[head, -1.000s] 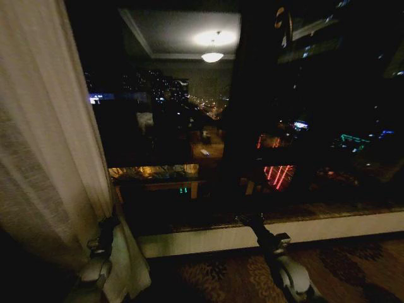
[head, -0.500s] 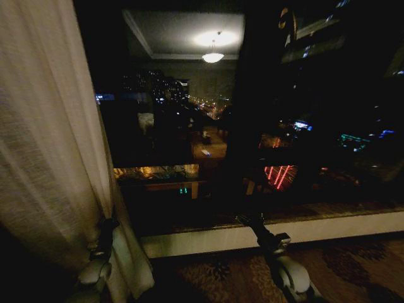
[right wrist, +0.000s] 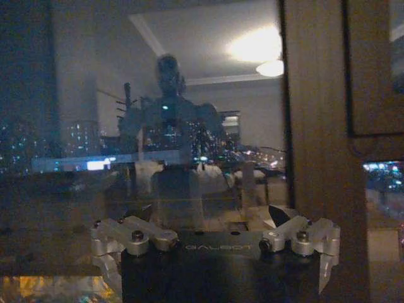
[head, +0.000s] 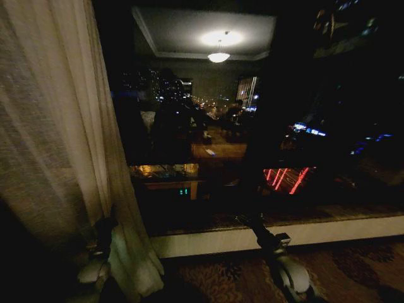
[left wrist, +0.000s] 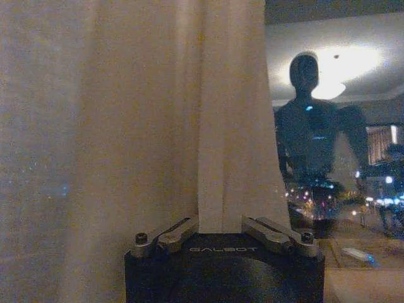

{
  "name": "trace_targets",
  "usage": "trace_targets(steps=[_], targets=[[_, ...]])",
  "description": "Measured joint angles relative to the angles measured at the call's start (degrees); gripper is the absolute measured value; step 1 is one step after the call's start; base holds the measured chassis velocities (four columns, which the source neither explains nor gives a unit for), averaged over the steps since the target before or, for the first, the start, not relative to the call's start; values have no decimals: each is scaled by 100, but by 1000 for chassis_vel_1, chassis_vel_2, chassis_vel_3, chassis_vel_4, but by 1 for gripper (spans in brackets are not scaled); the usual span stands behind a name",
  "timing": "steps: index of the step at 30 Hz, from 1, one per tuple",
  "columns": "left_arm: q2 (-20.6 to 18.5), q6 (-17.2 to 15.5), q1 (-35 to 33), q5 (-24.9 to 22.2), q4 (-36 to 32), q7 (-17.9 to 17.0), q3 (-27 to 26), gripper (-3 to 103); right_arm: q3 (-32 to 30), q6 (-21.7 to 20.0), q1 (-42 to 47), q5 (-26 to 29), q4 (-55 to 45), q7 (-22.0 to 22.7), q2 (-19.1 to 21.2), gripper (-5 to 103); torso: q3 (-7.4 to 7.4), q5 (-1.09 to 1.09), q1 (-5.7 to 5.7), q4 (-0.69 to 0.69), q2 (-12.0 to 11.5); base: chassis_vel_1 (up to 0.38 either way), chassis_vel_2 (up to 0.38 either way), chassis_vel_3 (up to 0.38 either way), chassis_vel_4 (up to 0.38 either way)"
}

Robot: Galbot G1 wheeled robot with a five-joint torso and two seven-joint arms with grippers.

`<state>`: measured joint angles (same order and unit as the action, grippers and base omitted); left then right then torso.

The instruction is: Open the curtains by pulling them apart, changing their state from closed to fully open.

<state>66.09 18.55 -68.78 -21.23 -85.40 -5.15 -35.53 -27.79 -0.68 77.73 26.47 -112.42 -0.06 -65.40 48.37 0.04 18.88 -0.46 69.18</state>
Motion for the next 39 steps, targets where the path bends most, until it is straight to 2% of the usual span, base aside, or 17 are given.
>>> trace_targets(steps=[6, 10, 13, 15, 18, 19, 22, 23, 25, 27, 30, 33, 36, 39], targets=[[-87, 50, 108, -71, 127, 10, 12, 0, -2, 0, 0, 0, 0, 1, 1, 100, 0, -3, 0, 0, 0, -27, -25, 12, 20], [-165, 47, 229, -151, 269, -131, -56, 0, 0, 0, 0, 0, 0, 1, 0, 100, 0, -8, 0, 1, 1, 0, 0, 0, 0], [-327, -39, 337, -263, 466, -468, -266, 0, 0, 0, 0, 0, 0, 1, 0, 100, 0, -7, 0, 0, 0, 0, 0, 0, 0], [-364, -63, 360, -283, 514, -525, -320, 0, -1, 0, 0, 0, 0, 1, 0, 100, 0, -6, 0, 0, 0, 0, 0, 0, 0], [-721, -235, 601, -488, 928, -911, -657, 0, -1, 0, 0, 0, 0, 1, 0, 100, 0, -4, 0, -1, 0, 0, 0, 0, 0], [-721, -235, 601, -488, 928, -911, -657, 0, -1, 0, 0, 0, 0, 1, 0, 100, 0, -4, 0, -1, 0, 0, 0, 0, 0], [-1135, -284, 876, -562, 1534, -1239, -961, 0, 0, 0, 0, 0, 0, 0, -1, 100, 0, -5, 0, 1, 0, 0, 0, 0, 0], [-1135, -284, 876, -562, 1534, -1239, -961, 0, 0, 0, 0, 0, 0, 0, -1, 100, 0, -5, 0, 1, 0, 0, 0, 0, 0], [-1371, -274, 1050, -360, 2041, -1378, -1234, 0, 0, 0, 0, 0, 0, 1, 0, 100, 0, -7, 0, 0, 0, 0, 0, 0, 0], [-1438, -247, 1113, -265, 2215, -1408, -1338, 0, -1, 0, 0, 0, 0, 1, 0, 100, 0, -7, 1, 1, 0, 0, 0, 0, 0], [-1784, -93, 1348, 84, 3029, -1510, -1779, 0, -1, 0, 0, 0, 0, 1, 0, 100, 0, -5, 0, 1, 0, 0, 0, 0, 0], [-1997, -22, 1371, 113, 3347, -1535, -1909, 0, 0, 0, 0, 0, 0, 1, 0, 100, 0, -6, 0, 4, 0, 0, 0, 0, 0], [-2098, 60, 1341, 112, 3425, -1520, -1947, 0, 0, 0, 0, 0, 0, 1, -1, 100, 0, -5, 0, 4, 0, 0, 0, 0, 0], [-2079, 86, 1267, 4, 3218, -1450, -1953, 0, 0, 0, 0, 0, 0, 1, 0, 100, 0, -6, 0, 2, 0, 0, 0, 0, 0]])
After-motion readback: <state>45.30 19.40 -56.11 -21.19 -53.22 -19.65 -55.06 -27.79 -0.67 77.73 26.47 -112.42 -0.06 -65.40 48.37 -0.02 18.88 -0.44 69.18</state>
